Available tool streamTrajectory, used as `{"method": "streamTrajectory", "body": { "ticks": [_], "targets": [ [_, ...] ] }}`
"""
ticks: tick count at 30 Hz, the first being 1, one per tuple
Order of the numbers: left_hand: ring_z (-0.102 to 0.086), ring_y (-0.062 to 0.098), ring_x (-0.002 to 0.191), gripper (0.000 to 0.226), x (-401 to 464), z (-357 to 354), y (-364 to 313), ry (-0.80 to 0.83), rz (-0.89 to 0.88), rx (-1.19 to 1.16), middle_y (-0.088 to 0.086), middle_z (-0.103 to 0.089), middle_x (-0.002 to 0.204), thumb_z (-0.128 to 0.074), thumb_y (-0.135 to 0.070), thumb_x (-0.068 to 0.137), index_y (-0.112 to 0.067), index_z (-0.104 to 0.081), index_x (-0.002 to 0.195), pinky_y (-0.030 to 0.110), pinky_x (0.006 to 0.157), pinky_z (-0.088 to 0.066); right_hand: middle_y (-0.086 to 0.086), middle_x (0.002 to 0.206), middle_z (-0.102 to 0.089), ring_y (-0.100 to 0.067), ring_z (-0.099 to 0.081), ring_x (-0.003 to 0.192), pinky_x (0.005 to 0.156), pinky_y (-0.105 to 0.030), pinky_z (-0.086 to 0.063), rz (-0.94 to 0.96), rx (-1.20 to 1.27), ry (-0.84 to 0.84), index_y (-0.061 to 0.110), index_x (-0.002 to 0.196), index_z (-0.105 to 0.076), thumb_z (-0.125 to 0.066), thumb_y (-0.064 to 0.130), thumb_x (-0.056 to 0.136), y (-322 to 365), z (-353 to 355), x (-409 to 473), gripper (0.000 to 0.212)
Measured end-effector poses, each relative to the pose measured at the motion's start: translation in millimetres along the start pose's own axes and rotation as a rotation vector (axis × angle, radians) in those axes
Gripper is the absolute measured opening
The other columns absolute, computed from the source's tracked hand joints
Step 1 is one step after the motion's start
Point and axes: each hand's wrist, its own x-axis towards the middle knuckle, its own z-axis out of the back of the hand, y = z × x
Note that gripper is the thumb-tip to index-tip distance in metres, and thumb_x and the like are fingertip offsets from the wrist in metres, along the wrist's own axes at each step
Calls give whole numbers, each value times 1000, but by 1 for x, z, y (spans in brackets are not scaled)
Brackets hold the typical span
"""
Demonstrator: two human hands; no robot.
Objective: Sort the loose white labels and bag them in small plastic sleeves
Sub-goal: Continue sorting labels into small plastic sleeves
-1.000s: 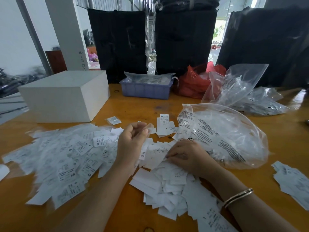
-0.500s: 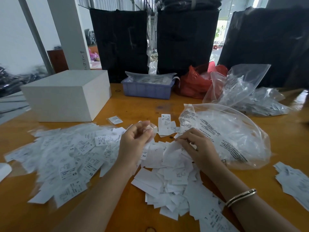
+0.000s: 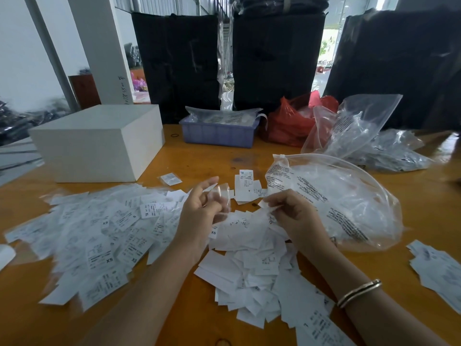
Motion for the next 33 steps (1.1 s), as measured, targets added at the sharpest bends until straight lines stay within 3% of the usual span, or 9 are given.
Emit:
{"method": "streamTrajectory", "body": {
  "ticks": [3, 6, 8, 10, 14, 17, 22, 28, 33],
  "targets": [
    [-70, 16, 86, 40, -1, 1, -1, -7, 44, -46, 2, -67, 101, -56, 2, 89, -34, -63, 104, 31, 79, -58, 10, 100, -52, 4, -52, 92, 76, -19, -50, 39, -8, -27, 35, 71, -66, -59, -13, 83, -2, 2, 0, 50],
    [-64, 12, 98, 30, -1, 0, 1, 20, 27, 81, -10, -70, 97, -60, -10, 90, -37, -66, 100, 32, 93, -50, 11, 95, -61, -13, -59, 93, 75, -31, -53, -6, 77, -20, 38, 65, -69, -58, -13, 83, -4, 1, 1, 56],
    [-61, 8, 100, 23, -1, -1, 3, 35, 9, 159, -14, -71, 95, -60, -17, 91, -37, -64, 102, 31, 94, -45, 9, 84, -71, -24, -66, 86, 73, -41, -56, -46, 125, -2, 37, 68, -71, -57, -10, 86, -4, 1, 0, 52],
    [-66, 8, 91, 26, 0, 0, 4, 35, 11, 108, -15, -71, 91, -62, -12, 89, -34, -66, 102, 28, 88, -53, 5, 84, -72, -29, -66, 84, 73, -49, -55, -66, 137, 22, 34, 74, -71, -54, -2, 89, -3, 2, -3, 43],
    [-71, 10, 82, 29, 0, 0, 2, 83, 20, 18, -8, -73, 83, -62, -3, 88, -25, -62, 107, 18, 72, -55, -4, 81, -67, -27, -60, 76, 62, -27, -47, -57, 248, 32, 28, 77, -66, -55, 20, 88, 2, 2, -6, 18],
    [-71, 11, 84, 27, 0, 1, 3, 88, 26, -33, -4, -74, 86, -60, -2, 89, -23, -61, 107, 17, 69, -54, -7, 79, -60, -24, -52, 61, 49, -22, -41, -94, 285, 25, 23, 85, -57, -60, 8, 89, 0, 1, -3, 15],
    [-71, 11, 82, 25, 1, -1, 3, 70, 53, -73, -4, -74, 86, -60, -5, 89, -23, -62, 105, 16, 67, -53, 4, 86, -68, -16, -68, 82, 72, -28, -58, -190, 357, 106, 38, 114, -45, -59, 1, 87, -1, -3, 0, 48],
    [-71, 10, 80, 21, 1, 1, 3, 8, 29, -72, -9, -73, 79, -63, -9, 88, -24, -63, 102, 17, 66, -54, 9, 81, -69, -13, -68, 78, 66, -27, -58, -199, 369, 51, 22, 103, -64, -61, 2, 86, -5, -4, -2, 26],
    [-71, 11, 81, 17, 1, 1, 3, -7, 4, -68, -8, -73, 77, -64, -14, 87, -23, -63, 102, 21, 72, -55, -5, 91, -70, -22, -70, 81, 64, -28, -58, -229, 448, -50, 21, 98, -67, -63, 1, 86, -6, -2, 0, 23]
  ]
}}
